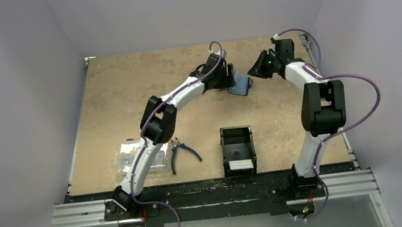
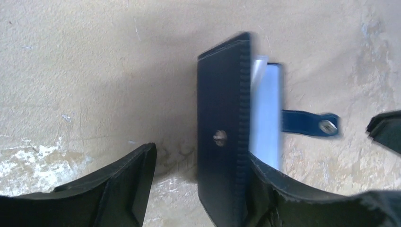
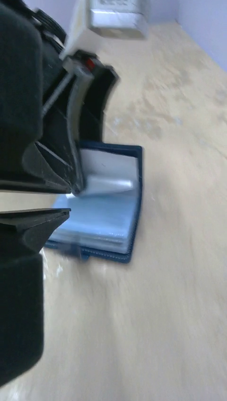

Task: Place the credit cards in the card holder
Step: Open the card holder at the center of the board.

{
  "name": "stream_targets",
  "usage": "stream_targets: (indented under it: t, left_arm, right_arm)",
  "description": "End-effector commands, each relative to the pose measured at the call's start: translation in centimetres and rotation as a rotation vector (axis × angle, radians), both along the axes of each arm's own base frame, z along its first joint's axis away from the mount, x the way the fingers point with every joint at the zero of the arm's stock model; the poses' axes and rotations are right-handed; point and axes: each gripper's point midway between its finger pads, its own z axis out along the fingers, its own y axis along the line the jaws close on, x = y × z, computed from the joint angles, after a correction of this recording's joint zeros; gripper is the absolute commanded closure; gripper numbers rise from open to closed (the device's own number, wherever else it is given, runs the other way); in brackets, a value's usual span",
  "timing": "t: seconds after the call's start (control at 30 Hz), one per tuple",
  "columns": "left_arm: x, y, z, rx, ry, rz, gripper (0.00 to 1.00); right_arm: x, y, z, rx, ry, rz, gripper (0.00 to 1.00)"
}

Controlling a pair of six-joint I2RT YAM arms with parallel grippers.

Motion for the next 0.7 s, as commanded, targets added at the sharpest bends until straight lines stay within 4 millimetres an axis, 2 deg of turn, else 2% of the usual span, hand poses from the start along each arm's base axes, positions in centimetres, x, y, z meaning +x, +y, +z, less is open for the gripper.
stream_targets:
  t: [0.0,0.07,0.13,0.2,0.33,0.43,0.5,0.57,0.67]
  left_arm:
    - [0.6,1.7,-2.7,0.024,0.067,0.054,0.39]
    - [0.6,1.9,-3.1,0.012,0.084,0.053,0.4]
    - [0.5,2.0,-3.2,-0.001,0.09,0.053,0.4]
    - [0.5,2.0,-2.8,-0.025,0.091,0.047,0.4]
    - [0.3,1.9,-2.4,-0.121,0.135,0.039,0.42]
    - [0.1,1.9,-1.7,-0.213,0.164,0.035,0.42]
    - [0.0,1.7,-1.0,-0.332,0.202,0.03,0.43]
    - [0.1,1.8,-0.5,-0.436,0.225,0.031,0.44]
    - [-0.1,2.3,-1.1,-0.485,0.258,0.045,0.45]
  right_arm:
    - [0.5,-5.9,0.3,-0.369,0.063,-0.179,0.68]
    - [0.3,-6.8,1.0,-0.511,0.056,-0.227,0.54]
    - [0.7,-6.2,2.4,-0.534,-0.001,-0.202,0.48]
    - [1.2,-4.2,3.8,-0.476,-0.08,-0.139,0.44]
    - [1.4,1.5,5.5,-0.231,-0.181,0.057,0.45]
    - [1.8,4.2,5.5,-0.074,-0.18,0.132,0.48]
    - [1.9,5.1,4.8,-0.014,-0.158,0.162,0.48]
    - [2.1,5.9,4.4,0.052,-0.164,0.173,0.44]
    - [2.6,7.1,4.2,0.153,-0.174,0.202,0.38]
